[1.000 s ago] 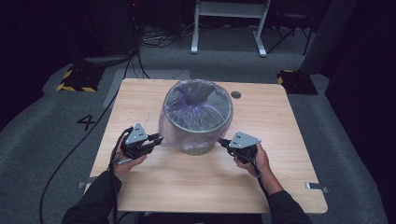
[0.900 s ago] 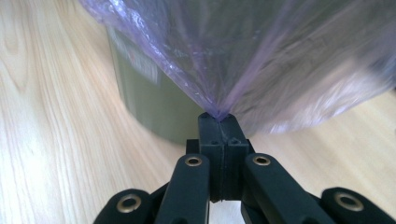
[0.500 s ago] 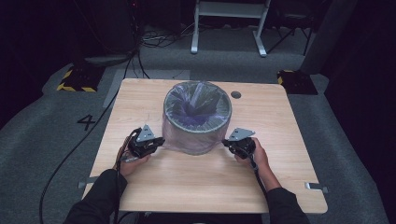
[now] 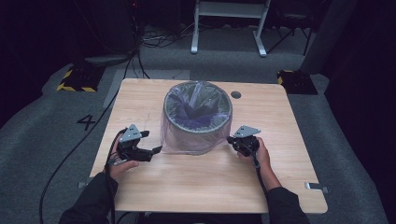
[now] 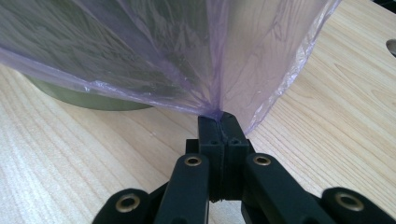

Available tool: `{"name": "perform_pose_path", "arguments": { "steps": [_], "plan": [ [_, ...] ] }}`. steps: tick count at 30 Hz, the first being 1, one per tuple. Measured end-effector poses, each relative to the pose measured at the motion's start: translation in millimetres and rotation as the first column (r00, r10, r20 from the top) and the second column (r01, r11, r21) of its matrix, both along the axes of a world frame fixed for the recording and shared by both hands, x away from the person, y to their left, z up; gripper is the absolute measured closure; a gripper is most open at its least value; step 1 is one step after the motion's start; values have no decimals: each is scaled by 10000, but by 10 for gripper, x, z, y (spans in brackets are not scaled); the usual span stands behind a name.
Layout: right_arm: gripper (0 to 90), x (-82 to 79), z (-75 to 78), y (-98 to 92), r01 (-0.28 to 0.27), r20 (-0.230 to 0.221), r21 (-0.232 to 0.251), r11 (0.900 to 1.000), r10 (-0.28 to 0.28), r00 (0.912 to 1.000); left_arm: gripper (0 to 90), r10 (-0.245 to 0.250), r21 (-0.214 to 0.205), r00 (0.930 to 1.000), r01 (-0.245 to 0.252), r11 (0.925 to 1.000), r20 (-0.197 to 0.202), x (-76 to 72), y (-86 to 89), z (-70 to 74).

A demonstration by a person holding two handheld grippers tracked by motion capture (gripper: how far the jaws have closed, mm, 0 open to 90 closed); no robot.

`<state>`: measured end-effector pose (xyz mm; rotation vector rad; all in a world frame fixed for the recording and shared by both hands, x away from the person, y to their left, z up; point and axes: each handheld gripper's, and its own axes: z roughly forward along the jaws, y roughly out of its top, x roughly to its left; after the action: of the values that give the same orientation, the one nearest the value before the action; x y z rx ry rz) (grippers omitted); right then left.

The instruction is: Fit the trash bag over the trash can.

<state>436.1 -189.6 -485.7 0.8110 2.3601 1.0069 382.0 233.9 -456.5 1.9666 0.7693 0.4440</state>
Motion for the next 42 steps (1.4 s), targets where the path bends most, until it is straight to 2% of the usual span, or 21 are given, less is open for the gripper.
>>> {"name": "perform_pose_path", "arguments": {
  "steps": [1,3,5,7,9,13,15,18,19,22,26,29,31,37,42],
  "plan": [
    [889,1,2,-4,37,-10,50,10000,-36,10000,152,89,280,9998,-94,9996,163,-26,8,6],
    [846,6,8,-14,5,-11,133,9999,-5,10000,154,175,899,9996,-194,9958,226,-70,2,-11],
    [734,1,18,-23,-68,-4,296,9995,68,10000,154,163,1121,9998,-178,9935,143,-112,-10,-56],
    [651,-18,36,-41,-120,-22,503,9987,121,9999,154,127,1549,9999,-124,9879,-9,-133,-34,-110],
    [525,-31,53,-61,-46,-25,486,9988,48,10000,155,40,1749,9998,-8,9846,-183,-143,-54,-155],
    [380,-55,75,-153,31,-261,707,9975,-12,9997,155,-70,1990,9984,181,9798,-562,-163,-94,-236],
    [344,-76,77,-211,42,-383,845,9964,-10,9993,155,-40,2088,9980,171,9778,-628,-174,-102,-255],
    [273,-114,84,-304,73,-521,878,9961,-28,9986,166,-141,1940,9970,287,9806,-763,-205,-95,-276],
    [256,-125,93,-344,58,-609,986,9951,2,9981,166,-154,1990,9964,318,9795,-836,-210,-96,-288],
    [232,-186,120,-466,151,-396,1107,9937,-108,9992,159,-177,2097,9944,393,9770,-1038,-220,-96,-334],
    [196,-240,153,-600,227,-459,1331,9908,-168,9988,158,-150,2059,9926,397,9778,-1202,-227,-84,-370],
    [197,-298,201,-680,432,-192,1371,9896,-409,9990,157,-166,2057,9909,441,9776,-1335,-233,-78,-391],
    [196,-328,233,-727,348,-74,1618,9862,-340,9994,157,-180,2104,9899,477,9765,-1409,-233,-79,-405],
    [195,-378,320,-792,493,386,1736,9836,-568,9976,156,-256,2276,9864,626,9717,-1623,-238,-93,-450],
    [214,-407,403,-800,402,601,1811,9826,-519,9968,153,-198,2135,9849,568,9753,-1719,-229,-72,-461]
  ]
}}
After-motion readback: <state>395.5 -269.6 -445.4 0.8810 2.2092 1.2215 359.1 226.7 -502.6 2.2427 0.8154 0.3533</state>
